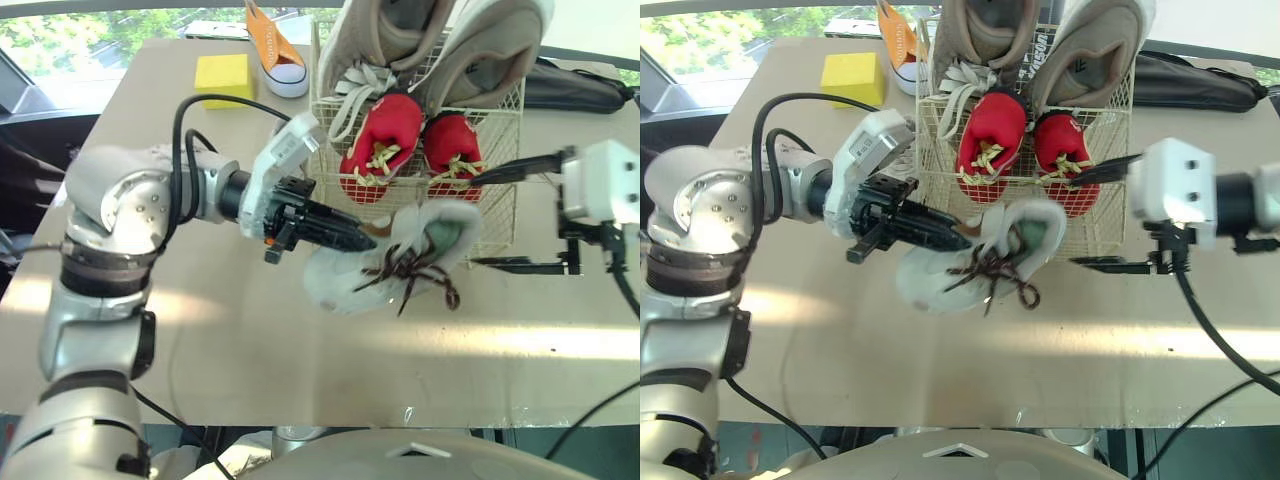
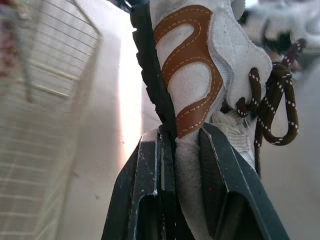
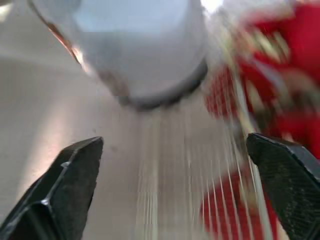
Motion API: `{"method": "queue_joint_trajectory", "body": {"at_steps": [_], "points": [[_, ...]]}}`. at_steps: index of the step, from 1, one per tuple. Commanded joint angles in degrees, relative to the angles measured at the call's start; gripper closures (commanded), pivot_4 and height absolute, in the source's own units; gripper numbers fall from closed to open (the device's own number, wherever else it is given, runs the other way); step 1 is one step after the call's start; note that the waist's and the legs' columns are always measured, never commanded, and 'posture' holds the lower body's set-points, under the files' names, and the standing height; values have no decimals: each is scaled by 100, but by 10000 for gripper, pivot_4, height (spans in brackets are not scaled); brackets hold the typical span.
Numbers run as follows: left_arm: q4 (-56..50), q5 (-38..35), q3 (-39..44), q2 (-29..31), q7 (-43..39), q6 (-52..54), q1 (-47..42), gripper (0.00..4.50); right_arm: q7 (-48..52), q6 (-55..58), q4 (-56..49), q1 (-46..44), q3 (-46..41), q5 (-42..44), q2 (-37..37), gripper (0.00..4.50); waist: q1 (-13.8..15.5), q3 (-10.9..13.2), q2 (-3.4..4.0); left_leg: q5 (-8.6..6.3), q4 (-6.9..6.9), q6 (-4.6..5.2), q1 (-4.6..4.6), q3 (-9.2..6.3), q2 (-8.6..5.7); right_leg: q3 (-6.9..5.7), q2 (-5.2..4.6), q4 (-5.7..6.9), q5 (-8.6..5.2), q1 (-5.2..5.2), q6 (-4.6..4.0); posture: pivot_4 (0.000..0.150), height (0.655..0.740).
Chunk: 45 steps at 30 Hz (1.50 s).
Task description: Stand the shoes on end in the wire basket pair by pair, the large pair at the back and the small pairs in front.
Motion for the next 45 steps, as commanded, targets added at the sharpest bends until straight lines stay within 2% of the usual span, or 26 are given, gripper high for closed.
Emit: {"method": "queue_joint_trajectory", "body": {"at_steps": [1, 3, 5, 7, 8, 10, 13, 15, 16, 17, 21, 23, 24, 25, 27, 29, 30, 32, 33, 40, 45], "points": [[-571, -20, 751, -566, 915, -806, 189, 40991, -839, 1191, -485, 939, -1469, 1136, 616, 0, 19, -2, 0, 1, -2, -1, -4, -3, 1, -1, 0, -6, 1, -1, -2, 1500, 7400], [-756, 51, 874, -881, 1372, -1042, 303, 40992, -1557, 1567, -822, 1455, -1814, 1989, 1133, 0, 84, -7, -5, 0, -4, -4, 14, -12, 1, -4, 0, -2, 1, 18, -3, 1500, 7400], [-984, 628, 628, -921, 1367, -1656, 550, 40992, -2641, 1526, -1229, 1601, -1743, 3165, 1547, 0, 65, 2, 26, -1, -4, -6, 21, -19, 4, -6, -1, -1, 1, 27, -5, 1500, 7400], [-1059, 1072, 424, -994, 1386, -2184, 722, 40993, -3979, 1156, -1398, 1368, -1317, 4340, 1868, 0, 18, 2, 43, 1, -5, -10, 25, 0, 2, 5, -2, 0, 11, 22, -18, 1500, 7400], [-1056, 1261, 310, -1029, 1356, -2441, 776, 40993, -4662, 1023, -1410, 1124, -954, 4616, 2093, 0, -5, 2, 43, 3, -7, -15, 33, 4, 2, 7, -1, 4, 14, 24, -23, 1500, 7400], [-1037, 1549, 88, -1112, 1288, -2850, 859, 40994, -5670, 892, -1393, 755, -368, 4836, 2349, 0, -46, 3, 41, 7, -8, -38, 36, 7, 5, 8, 8, 5, 18, 24, -28, 1500, 7400], [-1024, 1793, -160, -1190, 1147, -3257, 950, 40994, -6729, 809, -1266, 358, 310, 4808, 2590, 0, -52, 1, 38, 15, -7, -21, 26, 7, 6, 7, 16, 10, 20, 12, -33, 1500, 7400], [-968, 1771, -222, -1218, 1097, -3270, 927, 40995, -7012, 677, -1267, 193, 494, 4926, 2662, 5056, -52, 0, 36, 18, -8, -19, 20, 6, 5, 8, 22, 11, 21, 7, -34, 1500, 7400], [-940, 1771, -229, -1234, 1092, -3299, 912, 40995, -7123, 633, -1266, 139, 552, 4964, 2656, 9266, -52, 0, 37, 21, -7, -24, 16, 8, 5, 9, 32, 12, 21, 2, -35, 1500, 7400], [-921, 1717, -211, -1256, 1111, -3263, 895, 40995, -7175, 627, -1275, 104, 597, 4965, 2608, 12474, -49, -2, 34, 20, -8, -22, 12, 9, 4, 10, 49, 11, 21, -3, -35, 1500, 7400], [-854, 1630, -172, -1249, 1132, -3143, 866, 40996, -7201, 551, -1287, 84, 598, 4965, 2398, 32183, -52, -2, 33, 12, -8, -7, 6, 9, 4, 14, 61, 2, 18, -3, -29, 1500, 7400], [-826, 1640, -145, -1235, 1240, -3049, 888, 40997, -7138, 530, -1320, 108, 560, 4961, 2265, 39318, -52, -2, 33, 8, -8, -1, 7, 16, 4, 13, 61, 0, 14, -3, -23, 1500, 7400], [-792, 1617, -157, -1202, 1245, -2946, 886, 40997, -7115, 515, -1334, 122, 540, 4973, 2203, 40493, -52, -2, 33, 5, -8, 3, 7, 19, 4, 13, 61, 0, 13, -3, -21, 1500, 7400], [-774, 1382, -128, -1278, 1256, -2780, 940, 40997, -7023, 525, -1363, 116, 512, 4897, 2079, 41628, -52, -3, 33, 2, -8, 10, 8, 21, 4, 14, 61, -1, 13, -3, -21, 1500, 7400], [-842, 1093, -97, -1267, 1339, -2422, 1009, 30739, -6878, 491, -1407, 128, 415, 4777, 1871, 41919, -56, -3, 32, -2, -8, 15, 11, 28, 4, 14, 60, 0, 12, -3, -20, 1500, 7400], [-920, 1049, -42, -1216, 1588, -2164, 1106, 23016, -6588, 476, -1447, 142, 231, 4366, 1517, 42150, -58, -2, 33, -8, -8, 27, 12, 29, 4, 15, 59, 1, 3, -3, -4, 1500, 7400], [-1099, 832, 273, -875, 1505, -1978, 1269, 20106, -6296, 381, -1488, 194, 105, 4051, 1366, 42201, -60, -3, 32, -9, -8, 28, 12, 29, 4, 15, 59, 2, 2, -3, -2, 1500, 7400], [-1511, 705, 760, -350, 1402, -1932, 1722, 9688, -5801, 176, -1550, 368, -191, 3737, 1223, 42267, -100, -2, 30, -8, -8, 26, 12, 28, 8, 21, 61, 1, 0, -4, -1, 1500, 7400], [-1678, 560, 968, -354, 1393, -2095, 1989, 4955, -5585, 95, -1579, 482, -335, 3634, 1171, 42268, -121, -3, 31, -8, -10, 22, 15, 35, 17, 29, 70, 2, 0, -10, -1, 1500, 7400], [-2275, 355, 1550, 420, 510, -2558, 3492, 4311, -4486, -159, -1486, 1302, -946, 2543, 782, 42272, -19, -8, 30, 1, -18, 1, 15, 38, 16, 37, 58, -5, -6, -9, 5, 1500, 7400], [-2413, 621, 1661, 514, 325, -3092, 3963, 4311, -4253, -691, -1180, 1454, 31, 863, 926, 42275, -40, -10, 29, -11, -11, 20, 21, 44, 14, 38, 26, -6, -7, -4, 9, 1500, 7400]]}}
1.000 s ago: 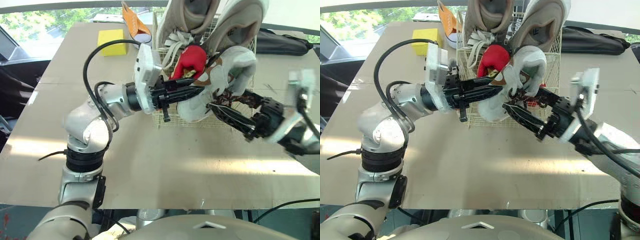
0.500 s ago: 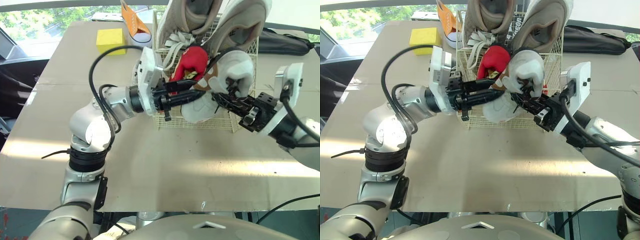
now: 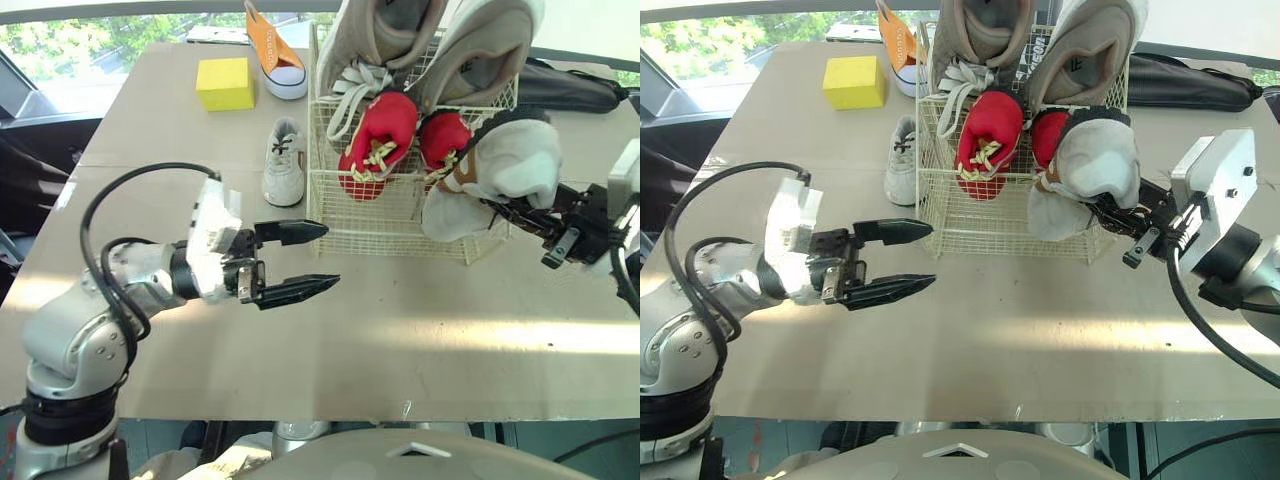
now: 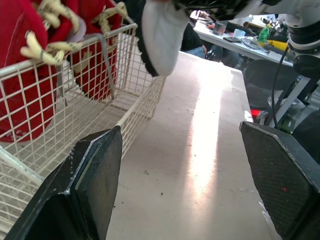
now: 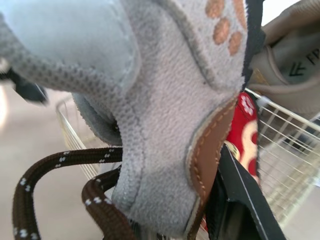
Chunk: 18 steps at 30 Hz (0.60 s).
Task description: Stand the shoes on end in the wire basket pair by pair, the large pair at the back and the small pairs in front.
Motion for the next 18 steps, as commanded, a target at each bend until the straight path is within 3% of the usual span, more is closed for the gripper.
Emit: {"method": "queue_joint_trajectory", "body": {"at_steps": [1, 5, 9, 13, 18], "points": [[-288, 105, 189, 86, -200, -428, 295, 4311, 8, -580, 244, 25, 739, -1329, 245, 42286, -20, -7, -3, 0, 0, 0, 2, 0, 0, 0, 0, 1, 0, 0, 0, 1500, 7400], [-369, 111, 249, 89, -263, -692, 606, 4311, -4, -854, 347, 17, 1200, -1900, 650, 42398, -35, -28, -10, 11, -2, -24, 7, -3, 5, -5, 5, 14, 0, -3, -1, 1500, 7400], [-445, 179, 255, 50, -222, -911, 898, 4311, -31, -697, 443, -429, 823, -1550, 836, 42635, -29, -13, 17, 14, -2, -26, -2, 0, 2, -4, 2, 14, 2, -10, -3, 1500, 7400], [-493, 217, 178, -6, -165, -1076, 1093, 4311, 334, -580, 522, -577, 654, -1613, 576, 42641, -14, -12, 19, 9, -2, -18, -6, -3, 1, -9, 3, 9, 6, -11, -10, 1500, 7400], [-617, 150, 63, -2, 20, -1046, 1036, 4311, 989, -666, 891, -443, 1189, -1977, 469, 42666, -13, -13, 16, -1, -3, -1, -9, -9, 1, -24, 2, 3, 2, -8, -6, 1500, 7400]]}}
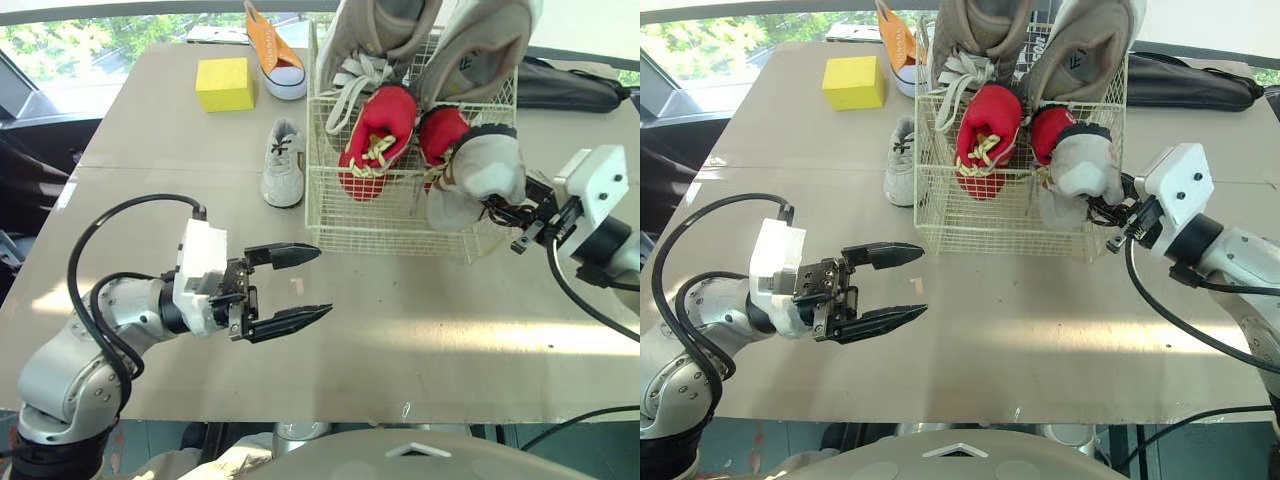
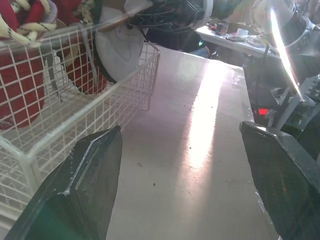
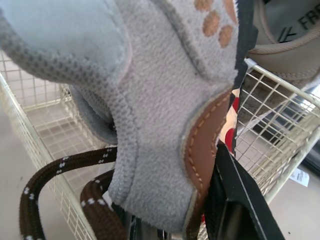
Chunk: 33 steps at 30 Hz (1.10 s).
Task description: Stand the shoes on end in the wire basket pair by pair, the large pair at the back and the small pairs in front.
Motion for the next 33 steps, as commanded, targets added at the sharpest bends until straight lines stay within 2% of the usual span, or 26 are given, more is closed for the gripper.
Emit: {"method": "queue_joint_trajectory", "body": {"at_steps": [1, 3, 5, 6, 11, 12, 16, 20, 24, 29, 33], "points": [[-276, -101, -56, 20, 139, -57, -113, 4311, 306, -187, 225, -40, 204, -252, 33, 42673, -15, 0, 0, 0, 0, 1, 0, 0, 0, -1, 0, 0, -1, 0, 2, 1500, 7400], [-312, -145, -89, 41, 214, -15, -191, 4311, 490, -185, 453, -56, 327, -284, 87, 42673, -18, 0, 0, -1, 0, 3, 2, 1, 0, -1, 0, 1, -1, 1, 3, 1500, 7400], [-353, -219, -101, 73, 300, 47, -273, 4311, 753, -223, 630, 21, 306, -219, 134, 32171, -14, 0, 0, -1, 0, 4, 3, 0, 0, -3, 3, 2, -1, 2, 3, 1500, 7400], [-367, -248, -99, 88, 348, 75, -306, 4311, 916, -286, 679, 116, 247, -202, 136, 28881, -12, -1, 1, -1, 0, 4, 3, 1, 0, -4, 6, 3, -1, 2, 3, 1500, 7400], [-375, -419, -56, 119, 614, 151, -407, 4311, 1168, -425, 482, 349, -277, -6, 174, 3000, -1, -6, -7, -1, 0, 3, 3, -7, 0, 3, 22, 3, 1, 5, -2, 1500, 7400], [-365, -469, -38, 112, 696, 178, -420, 4311, 1216, -418, 388, 433, -434, 96, 170, 318, 4, -6, -6, -1, 0, 3, 2, -7, 0, 4, 18, 2, 1, 5, -2, 1500, 7400], [-72, -831, 309, 7, 1283, 379, -460, 4311, 1526, -702, -4, 879, -1142, 148, 108, 318, 46, -5, -5, -1, 1, 3, 3, -4, -4, 6, -4, 2, -1, 6, 3, 1500, 7400], [571, -1680, 1079, -18, 2383, 825, -633, 4311, 1803, -798, -252, 1415, -2061, 503, 235, 318, 47, -5, -4, 1, 0, -1, 4, -11, 3, 1, 2, 5, -2, 5, 4, 1500, 7400], [1539, -1611, 1289, 232, 3097, 1301, -1069, 4311, 2231, -1103, -238, 1929, -2552, 397, 280, 318, 60, -5, -4, 0, 0, 1, 12, -9, 5, 0, 4, 8, -2, 10, 5, 1500, 7400], [3367, -1759, 868, 581, 3952, 2750, -2491, 4311, 2560, -1099, -353, 2293, -3157, 514, 108, 318, 107, -6, -9, 1, 3, 2, 17, -4, -1, -8, 33, 13, -2, 16, 6, 1500, 7400], [5114, -906, 90, 467, 3821, 3122, -4127, 4311, 2073, -703, -1381, 2319, -3580, 1700, -84, 318, 122, -7, -15, 15, 2, -22, 16, -4, -5, -7, 36, 15, -1, 15, 6, 1500, 7400]]}}
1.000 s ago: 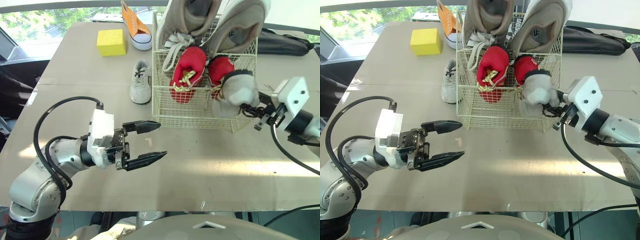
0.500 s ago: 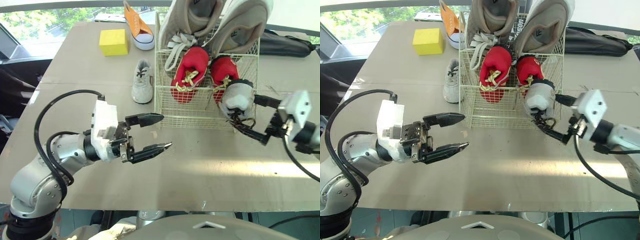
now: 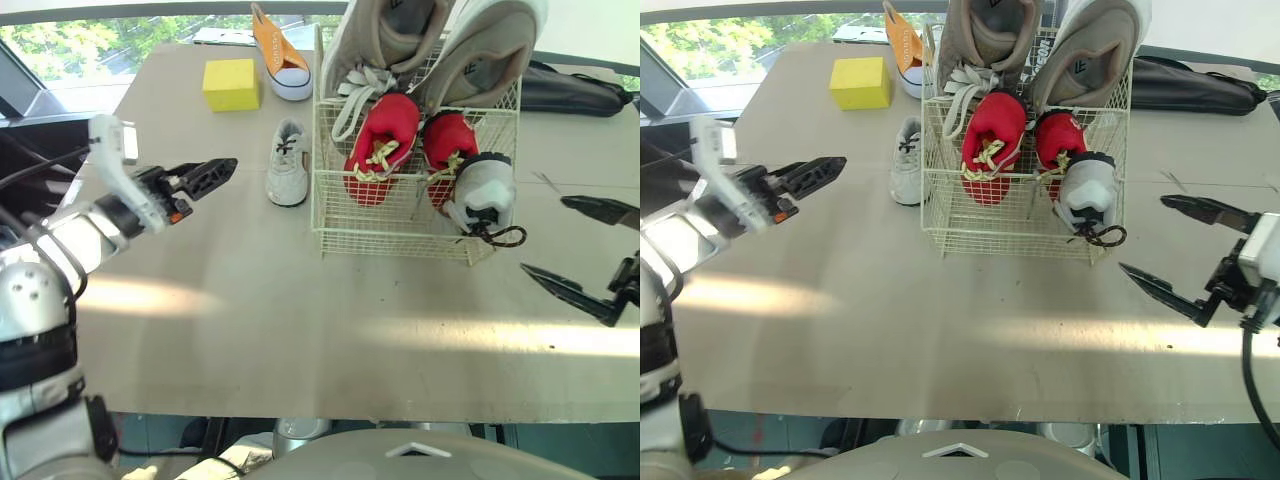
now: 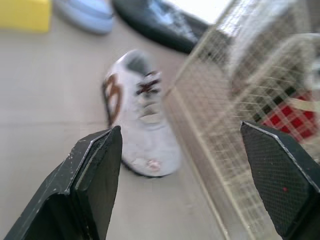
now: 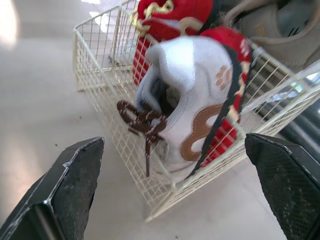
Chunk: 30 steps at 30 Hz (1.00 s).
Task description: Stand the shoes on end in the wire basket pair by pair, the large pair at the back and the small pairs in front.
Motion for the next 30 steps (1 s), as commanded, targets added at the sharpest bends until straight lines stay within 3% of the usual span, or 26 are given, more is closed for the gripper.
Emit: {"method": "queue_joint_trajectory", "body": {"at_steps": [1, 8, 12, 13, 14, 16, 19, 22, 30], "points": [[1316, 605, -416, -105, -72, 243, -1186, 4311, -520, 197, -988, -108, -300, 992, -213, 318, 10, 0, -6, 2, 0, -3, -2, -3, 0, -4, 2, 1, 0, 0, -1, 1500, 7400], [4541, 2748, -1881, -765, -1464, -862, -3330, 4311, -1520, 141, -1530, -279, 193, 1472, -540, 318, -10, -4, -44, 1, -3, -2, -6, 4, -8, -4, -5, -10, 8, 2, -14, 1500, 7400], [6055, 3904, -2490, -1098, -2248, -1702, -3962, 4311, -1886, -152, -1530, -242, 244, 1726, -833, 318, -15, -2, -62, -1, -4, 2, -14, 9, -8, -4, -6, -21, 13, -6, -22, 1500, 7400], [6309, 4221, -2667, -1170, -2527, -1996, -4024, 9141, -1967, -230, -1530, -213, 227, 1803, -927, 0, -15, -2, -62, -4, -5, 7, -18, 9, -4, -5, -7, -23, 13, -10, -23, 1500, 7400], [6487, 4399, -2753, -1243, -2854, -2155, -4079, 9261, -2061, -302, -1530, -201, 223, 1875, -1008, 0, -11, -2, -63, -4, -5, 7, -18, 8, -3, -4, -7, -23, 13, -11, -23, 1500, 7400], [6740, 4637, -2825, -1359, -3437, -2235, -4166, 15535, -2217, -408, -1530, -143, 211, 1994, -1108, 0, -3, -4, -66, -6, -6, 10, -23, 9, -2, -6, -11, -25, 13, -14, -24, 1500, 7400], [7033, 4832, -2624, -1550, -3670, -2438, -4240, 31544, -2392, -539, -1530, -14, 180, 2078, -1288, 0, 1, -6, -68, -11, -6, 17, -24, 9, -2, -6, -44, -28, 13, -13, -25, 1500, 7400], [7113, 4910, -2384, -1651, -3841, -2445, -4317, 44250, -2583, -722, -1530, 127, 58, 2331, -1476, 0, 24, -8, -72, -26, -2, 44, -31, 3, -2, -1, -55, -31, 14, -13, -24, 1500, 7400], [6923, 5026, -1916, -1612, -3954, -2326, -4240, 44250, -3253, -651, -1530, 47, 673, 2873, -1888, 0, 32, -9, -75, -20, 5, 33, -42, -9, -3, -3, -60, -35, 15, -14, -24, 1500, 7400]]}}
